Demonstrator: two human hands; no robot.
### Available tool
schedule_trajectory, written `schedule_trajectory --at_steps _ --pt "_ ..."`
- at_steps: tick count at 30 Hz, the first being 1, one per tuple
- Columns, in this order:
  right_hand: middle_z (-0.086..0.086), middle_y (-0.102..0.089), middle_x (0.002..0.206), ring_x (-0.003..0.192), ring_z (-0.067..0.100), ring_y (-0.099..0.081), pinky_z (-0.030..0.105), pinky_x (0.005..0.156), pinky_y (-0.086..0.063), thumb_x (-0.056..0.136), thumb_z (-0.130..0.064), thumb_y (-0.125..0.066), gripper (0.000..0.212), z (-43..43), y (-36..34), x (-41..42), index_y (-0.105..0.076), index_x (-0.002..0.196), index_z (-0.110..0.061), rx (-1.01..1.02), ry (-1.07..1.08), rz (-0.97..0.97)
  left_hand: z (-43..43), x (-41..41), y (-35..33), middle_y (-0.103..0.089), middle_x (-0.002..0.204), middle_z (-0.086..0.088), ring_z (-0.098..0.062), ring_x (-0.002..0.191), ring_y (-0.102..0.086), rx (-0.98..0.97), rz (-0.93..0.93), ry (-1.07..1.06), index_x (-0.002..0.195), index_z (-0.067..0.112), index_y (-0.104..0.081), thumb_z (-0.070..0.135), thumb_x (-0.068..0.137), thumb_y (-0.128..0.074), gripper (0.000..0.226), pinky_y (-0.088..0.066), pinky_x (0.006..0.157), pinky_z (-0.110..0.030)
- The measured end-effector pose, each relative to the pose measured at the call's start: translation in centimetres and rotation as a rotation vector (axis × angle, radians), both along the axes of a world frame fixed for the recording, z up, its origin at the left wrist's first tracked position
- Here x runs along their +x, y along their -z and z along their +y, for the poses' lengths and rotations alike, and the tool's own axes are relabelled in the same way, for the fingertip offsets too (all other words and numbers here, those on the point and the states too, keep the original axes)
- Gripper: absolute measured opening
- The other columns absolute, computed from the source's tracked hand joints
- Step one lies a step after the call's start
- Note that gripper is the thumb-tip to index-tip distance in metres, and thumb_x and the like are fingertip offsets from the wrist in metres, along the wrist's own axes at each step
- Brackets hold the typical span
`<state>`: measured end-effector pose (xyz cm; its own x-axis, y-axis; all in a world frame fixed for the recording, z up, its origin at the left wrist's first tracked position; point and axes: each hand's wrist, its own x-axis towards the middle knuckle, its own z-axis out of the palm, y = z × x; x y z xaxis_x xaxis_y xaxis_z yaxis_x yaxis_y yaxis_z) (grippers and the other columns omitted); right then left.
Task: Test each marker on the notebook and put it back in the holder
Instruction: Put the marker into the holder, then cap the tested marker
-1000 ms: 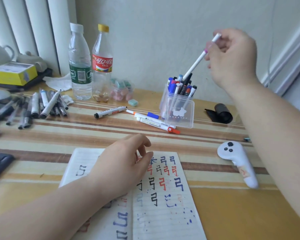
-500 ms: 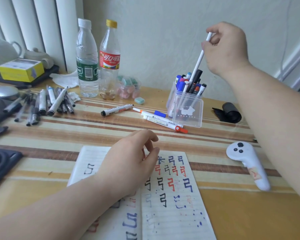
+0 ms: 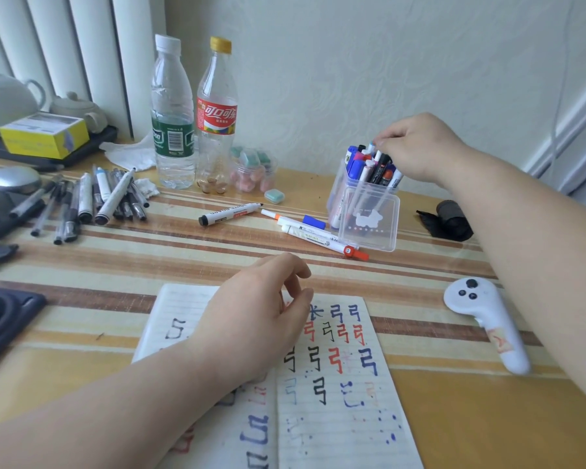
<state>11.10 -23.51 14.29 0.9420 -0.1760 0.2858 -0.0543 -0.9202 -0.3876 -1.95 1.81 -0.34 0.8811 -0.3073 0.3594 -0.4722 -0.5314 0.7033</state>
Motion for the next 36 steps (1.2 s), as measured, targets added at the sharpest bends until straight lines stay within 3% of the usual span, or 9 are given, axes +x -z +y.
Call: schedule_trajectory --at_steps 4,9,11,14,17,20,23,28,36 --pt "0.014 -0.069 0.119 0.107 0.031 -0.062 0.033 0.09 -0.048 0.1 -0.022 -0.051 0.034 0.0 0.1 0.3 -0.067 0.125 -0.004 -0.118 0.021 0.069 0.0 -0.1 0.0 -0.062 0.092 0.022 -0.002 0.076 -0.058 0.008 0.005 0.001 0.109 0.036 -0.06 0.037 0.096 -0.06 0.013 -0.051 0.074 -0.031" --pt "0.007 -0.05 0.151 0.139 0.026 -0.045 0.033 0.11 -0.036 0.099 -0.036 -0.054 0.055 0.2 1.1 1.0 -0.046 0.151 -0.018 -0.099 0.046 -0.027 0.0 0.1 0.1 -0.063 0.092 0.02 -0.002 0.075 -0.058 0.008 0.007 0.002 0.107 0.037 -0.059 0.037 0.095 -0.06 0.012 -0.051 0.073 -0.031" --pt "0.009 -0.05 0.147 0.139 0.03 -0.04 0.038 0.112 -0.035 0.095 -0.031 -0.055 0.055 0.4 1.3 -0.1 -0.046 0.147 -0.015 -0.168 0.064 -0.288 0.0 0.1 0.1 -0.063 0.092 0.02 -0.002 0.075 -0.058 0.009 0.012 0.006 0.107 0.037 -0.059 0.037 0.096 -0.059 0.012 -0.051 0.073 -0.031" --pt "0.008 -0.063 0.112 0.11 0.031 -0.056 0.032 0.09 -0.041 0.089 -0.018 -0.054 0.027 3.3 2.9 -2.7 -0.063 0.113 -0.012 -0.248 -0.194 -0.552 0.0 0.2 0.2 -0.063 0.092 0.02 -0.002 0.075 -0.058 0.005 0.008 0.006 0.107 0.037 -0.058 0.037 0.095 -0.059 0.011 -0.052 0.073 -0.032" --pt "-0.001 -0.062 0.098 0.097 0.026 -0.06 0.034 0.082 -0.049 0.092 -0.018 -0.054 0.013 7.6 6.1 -4.6 -0.066 0.097 -0.02 -0.383 -0.397 -0.062 -0.1 0.1 0.2 -0.063 0.091 0.019 -0.003 0.075 -0.057 0.001 0.006 -0.001 0.107 0.036 -0.06 0.036 0.095 -0.06 0.012 -0.052 0.073 -0.032" --pt "0.001 -0.061 0.103 0.093 0.025 -0.061 0.038 0.076 -0.054 0.091 -0.016 -0.056 0.011 10.3 8.7 -5.0 -0.063 0.099 -0.02 -0.6 -0.3 0.273 -0.2 0.2 0.2 -0.064 0.09 0.018 -0.004 0.075 -0.058 -0.008 -0.007 -0.008 0.105 0.034 -0.061 0.034 0.094 -0.061 0.011 -0.051 0.074 -0.032" --pt "0.003 -0.054 0.087 0.07 0.019 -0.052 0.031 0.055 -0.04 0.089 -0.004 -0.053 0.021 11.5 9.3 -4.8 -0.047 0.075 -0.02 -0.685 -0.195 0.344 -0.2 0.1 0.2 -0.064 0.088 0.018 -0.004 0.074 -0.057 -0.021 -0.017 -0.01 0.104 0.033 -0.062 0.033 0.094 -0.062 0.01 -0.051 0.073 -0.033" --pt "0.004 -0.053 0.079 0.062 0.018 -0.05 0.029 0.05 -0.036 0.089 -0.003 -0.054 0.022 12.2 8.8 -4.7 -0.047 0.073 -0.015 -0.697 -0.139 0.423 -0.1 0.2 0.3 -0.064 0.088 0.018 -0.003 0.074 -0.056 -0.022 -0.018 -0.004 0.104 0.032 -0.061 0.033 0.093 -0.061 0.011 -0.051 0.073 -0.033" --pt "-0.003 -0.055 0.083 0.074 0.02 -0.055 0.034 0.059 -0.043 0.089 -0.029 -0.058 0.011 10.3 7.5 -8.6 -0.05 0.084 -0.023 -0.495 -0.235 0.272 0.1 0.2 0.2 -0.055 0.101 0.018 -0.006 0.082 -0.058 -0.082 -0.083 0.006 0.108 0.028 -0.061 0.027 0.092 -0.063 0.016 -0.051 0.074 -0.032"
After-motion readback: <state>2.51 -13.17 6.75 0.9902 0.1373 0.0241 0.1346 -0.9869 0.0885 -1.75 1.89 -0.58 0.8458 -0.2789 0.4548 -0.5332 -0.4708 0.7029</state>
